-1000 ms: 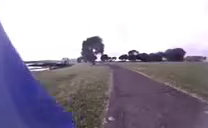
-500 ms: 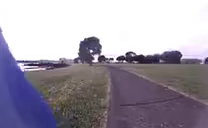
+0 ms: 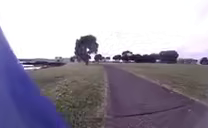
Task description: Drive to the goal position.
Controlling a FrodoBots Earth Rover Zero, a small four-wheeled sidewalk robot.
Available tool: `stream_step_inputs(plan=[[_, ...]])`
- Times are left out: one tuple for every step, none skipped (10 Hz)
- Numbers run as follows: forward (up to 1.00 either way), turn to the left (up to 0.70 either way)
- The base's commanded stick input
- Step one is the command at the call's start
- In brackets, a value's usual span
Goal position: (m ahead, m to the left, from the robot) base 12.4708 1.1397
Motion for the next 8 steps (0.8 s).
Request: stream_step_inputs(plan=[[0.70,-0.14],[0.70,-0.14],[0.70,-0.14],[0.70,-0.14],[0.70,-0.14],[0.70,-0.14],[0.70,-0.14],[0.70,-0.14]])
